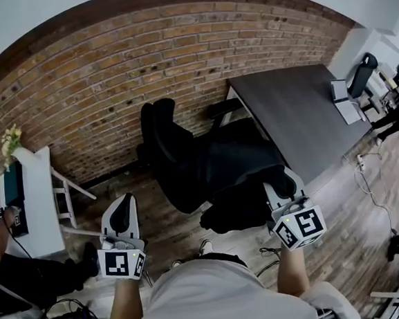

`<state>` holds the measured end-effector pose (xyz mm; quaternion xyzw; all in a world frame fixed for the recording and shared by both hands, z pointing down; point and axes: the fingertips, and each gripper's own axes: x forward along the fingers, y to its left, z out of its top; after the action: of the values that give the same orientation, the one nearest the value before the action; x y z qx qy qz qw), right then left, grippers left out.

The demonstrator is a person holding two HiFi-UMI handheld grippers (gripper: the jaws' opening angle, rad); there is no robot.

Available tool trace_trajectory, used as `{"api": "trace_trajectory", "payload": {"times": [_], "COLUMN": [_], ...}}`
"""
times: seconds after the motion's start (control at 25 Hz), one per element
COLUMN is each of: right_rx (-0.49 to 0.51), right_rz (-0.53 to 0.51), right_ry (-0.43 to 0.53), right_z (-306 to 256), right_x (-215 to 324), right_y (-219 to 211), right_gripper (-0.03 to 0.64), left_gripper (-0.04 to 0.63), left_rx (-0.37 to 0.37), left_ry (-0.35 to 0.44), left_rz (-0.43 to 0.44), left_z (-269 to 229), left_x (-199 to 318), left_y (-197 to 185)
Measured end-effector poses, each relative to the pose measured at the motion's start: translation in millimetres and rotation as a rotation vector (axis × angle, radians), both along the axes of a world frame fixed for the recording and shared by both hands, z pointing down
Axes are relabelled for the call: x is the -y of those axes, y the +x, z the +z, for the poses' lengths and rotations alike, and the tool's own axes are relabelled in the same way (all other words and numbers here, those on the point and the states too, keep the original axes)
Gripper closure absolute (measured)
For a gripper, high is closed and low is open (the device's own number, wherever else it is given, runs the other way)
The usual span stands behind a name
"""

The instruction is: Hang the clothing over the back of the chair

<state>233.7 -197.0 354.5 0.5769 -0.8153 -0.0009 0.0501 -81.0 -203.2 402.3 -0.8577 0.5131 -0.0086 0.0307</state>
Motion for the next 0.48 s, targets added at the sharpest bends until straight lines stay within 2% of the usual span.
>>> {"api": "trace_trajectory", "payload": {"times": [0.28, 0.48], "right_rx": [-0.116, -0.131], "right_rz": [-0.015, -0.055], "right_ry": [0.109, 0.166], "right_z": [-34.9, -52.8], "right_x": [37.6, 72.0], "right_y": [-2.0, -19.3], "right_gripper": [0.504, 0.505], "left_gripper": [0.569, 0.569], "left_rx": [-0.012, -0.023], "left_ry": [0.002, 0.01], "left_rz": [-0.036, -0.076], "left_z": [-0.9, -1.4], "left_x": [-3.5, -4.3], "left_y": [-9.5, -14.6]}}
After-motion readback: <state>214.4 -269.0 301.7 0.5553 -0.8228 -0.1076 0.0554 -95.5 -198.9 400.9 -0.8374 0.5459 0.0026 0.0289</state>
